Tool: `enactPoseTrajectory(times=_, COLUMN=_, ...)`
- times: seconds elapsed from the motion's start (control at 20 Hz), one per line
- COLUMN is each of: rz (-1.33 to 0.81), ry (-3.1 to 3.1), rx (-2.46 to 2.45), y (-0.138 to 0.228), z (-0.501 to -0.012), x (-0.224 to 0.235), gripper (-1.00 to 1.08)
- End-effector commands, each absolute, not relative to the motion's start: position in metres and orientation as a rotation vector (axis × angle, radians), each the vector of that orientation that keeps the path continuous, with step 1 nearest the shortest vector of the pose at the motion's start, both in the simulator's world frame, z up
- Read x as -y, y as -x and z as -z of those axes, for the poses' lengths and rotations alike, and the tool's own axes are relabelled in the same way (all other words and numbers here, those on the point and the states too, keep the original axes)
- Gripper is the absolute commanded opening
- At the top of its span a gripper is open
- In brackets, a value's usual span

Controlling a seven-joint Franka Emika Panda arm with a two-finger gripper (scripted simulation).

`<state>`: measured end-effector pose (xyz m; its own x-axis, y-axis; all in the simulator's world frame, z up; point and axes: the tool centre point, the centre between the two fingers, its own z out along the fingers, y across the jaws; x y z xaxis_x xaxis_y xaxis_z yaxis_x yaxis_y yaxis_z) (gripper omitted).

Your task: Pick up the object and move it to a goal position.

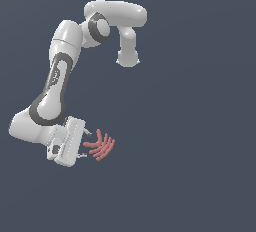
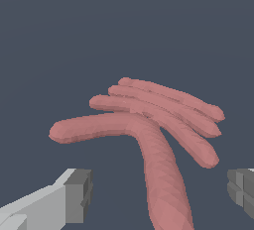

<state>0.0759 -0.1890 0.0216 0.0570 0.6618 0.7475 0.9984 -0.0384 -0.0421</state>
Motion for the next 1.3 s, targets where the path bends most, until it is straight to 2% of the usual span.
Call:
enactPoseTrajectory(times=0.0, rz=0.751, ry=1.761, rx=1.664, y=-0.076, z=-0.020, x=0.187, gripper=1.08)
enactPoseTrajectory(times=0.05, rz=0.751, ry=1.761, rx=1.664, y=-0.076, z=-0.020, x=0.187, gripper=-1.00)
enactPoseTrajectory(times=0.8, rz=0.751, ry=1.761, rx=1.664, y=-0.076, z=-0.022, x=0.185, gripper=-1.00)
enactPoseTrajectory(times=1.25, rz=0.749, ry=1.762, rx=1.664, y=-0.077, z=-0.042, x=0.170, gripper=-1.00)
